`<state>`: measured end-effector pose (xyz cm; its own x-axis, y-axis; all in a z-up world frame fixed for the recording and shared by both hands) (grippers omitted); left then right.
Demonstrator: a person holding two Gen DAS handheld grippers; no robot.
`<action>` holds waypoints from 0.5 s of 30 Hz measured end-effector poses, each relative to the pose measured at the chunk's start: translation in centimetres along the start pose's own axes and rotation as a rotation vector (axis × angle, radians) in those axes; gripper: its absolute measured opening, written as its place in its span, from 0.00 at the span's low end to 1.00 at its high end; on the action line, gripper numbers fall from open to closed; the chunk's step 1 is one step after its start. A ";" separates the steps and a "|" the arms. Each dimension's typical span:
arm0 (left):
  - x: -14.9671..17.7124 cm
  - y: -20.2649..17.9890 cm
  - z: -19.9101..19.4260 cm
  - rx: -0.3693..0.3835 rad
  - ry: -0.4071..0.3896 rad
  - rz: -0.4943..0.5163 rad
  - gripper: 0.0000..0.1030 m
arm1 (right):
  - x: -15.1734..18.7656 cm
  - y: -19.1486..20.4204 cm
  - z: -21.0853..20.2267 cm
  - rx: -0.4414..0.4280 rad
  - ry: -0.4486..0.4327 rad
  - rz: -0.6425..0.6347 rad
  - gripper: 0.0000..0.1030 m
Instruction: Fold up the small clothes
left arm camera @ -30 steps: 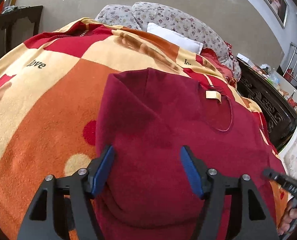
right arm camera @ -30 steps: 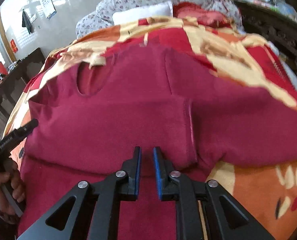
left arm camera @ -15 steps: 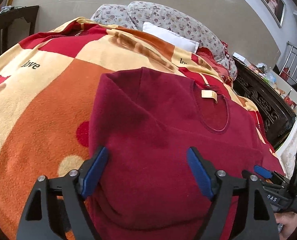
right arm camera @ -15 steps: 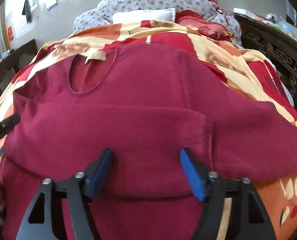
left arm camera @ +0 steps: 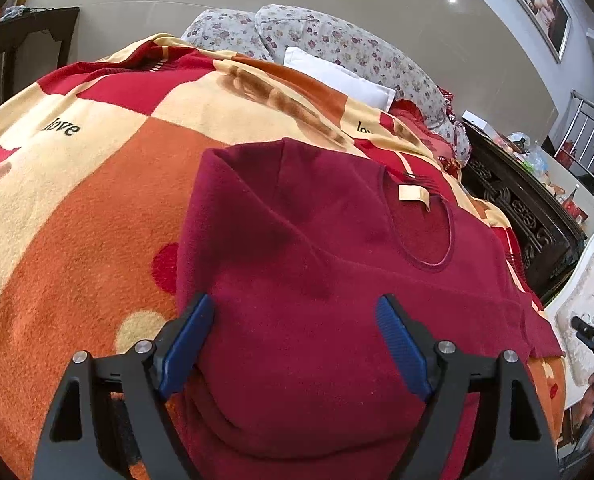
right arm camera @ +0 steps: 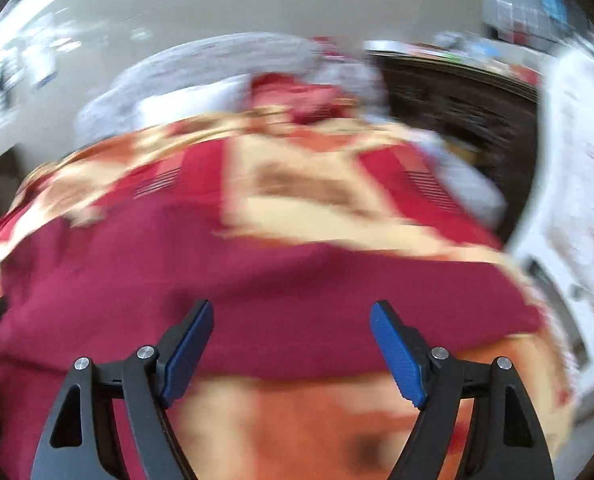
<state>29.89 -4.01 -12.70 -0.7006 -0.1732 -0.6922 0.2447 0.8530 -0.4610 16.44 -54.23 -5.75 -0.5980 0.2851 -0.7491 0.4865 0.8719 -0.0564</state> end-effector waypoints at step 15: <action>0.1 -0.4 0.3 -0.017 0.009 0.022 0.84 | 4.2 -22.6 8.2 -0.254 0.250 0.843 0.55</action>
<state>29.91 -4.53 -12.71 -0.7010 -0.1504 -0.6972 0.2484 0.8648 -0.4363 8.17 -76.04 -13.02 -0.2435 0.9191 -0.3098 0.6875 0.3889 0.6133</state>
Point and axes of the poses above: each gripper's, at about its wrist camera, not at the fingertips, and z roughly the way its jaws point, y to its left, x to its underside, the point moved 7 cm from there along z, roughly the way its jaws point, and after that the axes turned 7 degrees about x, right-handed, at the moved point
